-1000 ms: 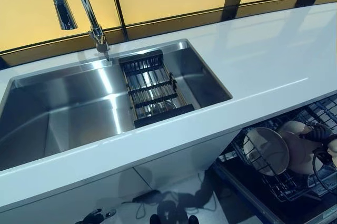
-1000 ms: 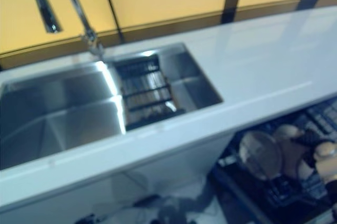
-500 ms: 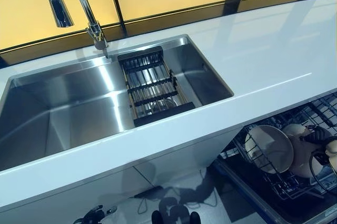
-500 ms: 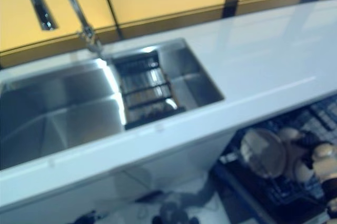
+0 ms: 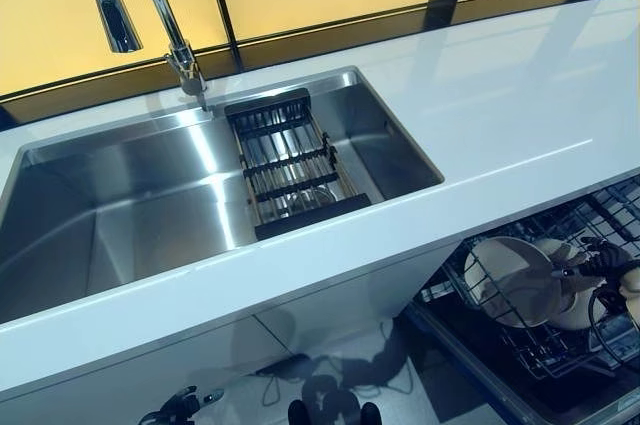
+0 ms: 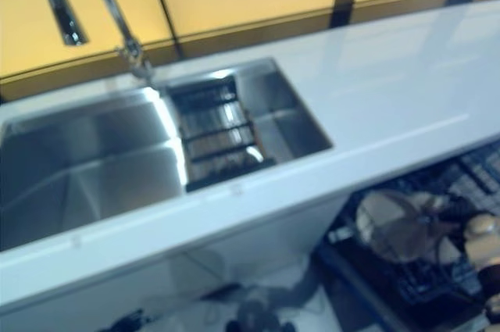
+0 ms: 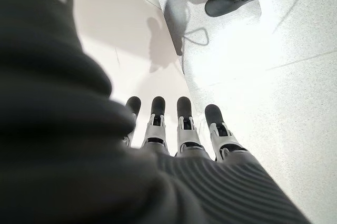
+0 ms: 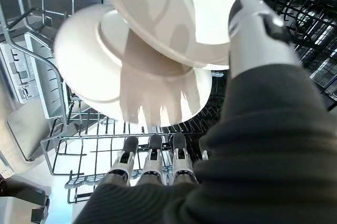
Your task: Take plates into dishwasher
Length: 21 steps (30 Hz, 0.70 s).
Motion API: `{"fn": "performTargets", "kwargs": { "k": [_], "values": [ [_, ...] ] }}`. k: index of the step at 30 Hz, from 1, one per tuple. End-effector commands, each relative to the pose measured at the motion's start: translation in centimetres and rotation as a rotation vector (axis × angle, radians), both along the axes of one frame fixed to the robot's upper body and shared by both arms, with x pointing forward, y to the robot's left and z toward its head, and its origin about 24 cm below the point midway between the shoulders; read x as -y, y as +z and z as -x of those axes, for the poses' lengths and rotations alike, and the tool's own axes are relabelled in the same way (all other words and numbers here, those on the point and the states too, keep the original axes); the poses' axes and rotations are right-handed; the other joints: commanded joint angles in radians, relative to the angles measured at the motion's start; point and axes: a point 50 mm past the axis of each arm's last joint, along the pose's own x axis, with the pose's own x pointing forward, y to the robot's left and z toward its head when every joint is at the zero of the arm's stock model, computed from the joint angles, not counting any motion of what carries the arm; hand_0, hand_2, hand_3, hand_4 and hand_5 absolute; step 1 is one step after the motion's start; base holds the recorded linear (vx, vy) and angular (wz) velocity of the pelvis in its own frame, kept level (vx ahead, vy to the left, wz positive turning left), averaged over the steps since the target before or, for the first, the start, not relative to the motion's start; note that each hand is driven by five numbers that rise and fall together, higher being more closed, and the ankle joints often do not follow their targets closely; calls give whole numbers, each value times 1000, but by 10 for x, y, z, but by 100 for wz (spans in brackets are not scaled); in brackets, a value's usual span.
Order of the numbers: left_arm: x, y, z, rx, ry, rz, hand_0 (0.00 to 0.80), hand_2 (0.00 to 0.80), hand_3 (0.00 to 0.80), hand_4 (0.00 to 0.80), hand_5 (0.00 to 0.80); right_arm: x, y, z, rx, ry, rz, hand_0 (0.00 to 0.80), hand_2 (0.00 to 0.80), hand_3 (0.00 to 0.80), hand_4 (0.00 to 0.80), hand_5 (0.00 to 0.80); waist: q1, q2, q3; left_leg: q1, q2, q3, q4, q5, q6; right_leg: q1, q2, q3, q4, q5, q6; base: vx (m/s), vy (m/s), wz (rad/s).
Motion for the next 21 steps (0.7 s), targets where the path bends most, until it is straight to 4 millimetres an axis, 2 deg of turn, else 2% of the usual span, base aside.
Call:
{"fn": "performTargets", "kwargs": {
  "k": [1,5,8,11,17,19,20,21],
  "values": [
    [-8,4,-6,11,29,-14,0,0,0,0,0,12,34,-5,61,-20,101,0,0,0,0,0,31,-31,-36,87,15,-50,-1,-158,9,-5,-24,-17,2,-10,69,0,0,0],
    [-10,5,-6,9,34,-19,0,0,0,0,0,14,47,-5,88,-33,118,0,0,0,0,0,28,-39,-39,90,17,-49,-1,-158,8,-2,-23,-13,2,-9,69,0,0,0],
    [-12,4,-3,4,41,-22,0,0,0,0,0,25,68,1,121,-68,127,0,0,0,0,0,23,-50,-44,97,19,-50,-1,-158,6,4,-20,-10,2,-9,68,0,0,0],
    [-13,2,2,-20,49,-35,0,0,0,0,0,37,87,11,149,-129,125,0,0,0,0,0,16,-64,-53,101,21,-46,-1,-160,4,9,-16,-6,2,-11,67,1,38,0],
    [-18,-2,14,-80,75,-60,0,0,0,0,0,62,107,41,154,-238,120,0,0,0,0,0,-7,-89,-84,112,27,-40,-1,-164,7,16,-7,5,20,-23,62,-7,70,-1],
    [-18,-3,17,-84,98,-59,0,0,0,0,0,67,109,49,157,-266,117,0,0,0,0,0,-6,-97,-92,120,19,-67,-1,-170,16,14,0,23,41,-32,60,-9,117,-3],
    [-18,-4,19,-90,113,-60,0,0,0,0,0,69,112,51,162,-278,122,0,0,0,0,0,-2,-100,-94,134,10,-87,-1,-172,26,11,5,48,59,-40,56,0,157,-11],
    [-18,-5,21,-98,127,-61,0,0,0,0,0,71,116,52,162,-287,125,0,0,0,0,0,7,-108,-89,120,-10,-120,78,-211,41,6,6,84,89,-49,50,-27,166,-21]
  ]
}}
